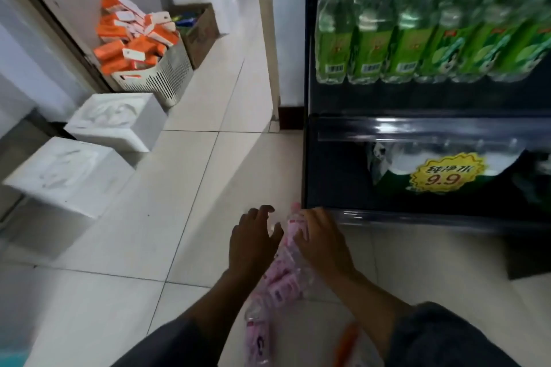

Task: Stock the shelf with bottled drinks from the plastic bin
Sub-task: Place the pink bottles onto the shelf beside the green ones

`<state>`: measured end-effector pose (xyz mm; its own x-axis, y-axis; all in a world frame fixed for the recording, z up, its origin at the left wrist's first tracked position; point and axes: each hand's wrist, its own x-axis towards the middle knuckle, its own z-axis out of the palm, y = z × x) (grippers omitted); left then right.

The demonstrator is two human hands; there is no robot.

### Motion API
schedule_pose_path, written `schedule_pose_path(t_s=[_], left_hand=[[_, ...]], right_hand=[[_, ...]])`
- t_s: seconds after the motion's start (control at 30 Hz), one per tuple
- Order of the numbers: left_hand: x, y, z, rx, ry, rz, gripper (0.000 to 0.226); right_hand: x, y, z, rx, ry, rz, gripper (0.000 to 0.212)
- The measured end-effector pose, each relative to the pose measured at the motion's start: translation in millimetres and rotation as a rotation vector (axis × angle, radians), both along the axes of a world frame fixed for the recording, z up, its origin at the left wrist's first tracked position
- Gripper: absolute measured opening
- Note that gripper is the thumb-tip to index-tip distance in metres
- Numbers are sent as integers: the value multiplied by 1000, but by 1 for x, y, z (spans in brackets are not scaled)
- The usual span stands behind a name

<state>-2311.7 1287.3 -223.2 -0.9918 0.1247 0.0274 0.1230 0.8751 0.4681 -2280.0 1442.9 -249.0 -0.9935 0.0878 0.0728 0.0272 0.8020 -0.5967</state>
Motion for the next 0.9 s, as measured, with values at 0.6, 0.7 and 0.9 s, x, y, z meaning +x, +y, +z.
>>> schedule_pose_path(t_s=[0.6, 0.7, 0.9], left_hand=[[25, -18, -119, -181, -280, -127, 49], [30, -18, -136, -192, -314, -124, 51], [30, -15, -156, -206, -360, -66, 58]], right_hand=[[57, -45, -109, -21, -625, -283, 67], [58, -55, -121, -145, -742, -310, 80], [53, -71, -137, -458, -745, -431, 89]])
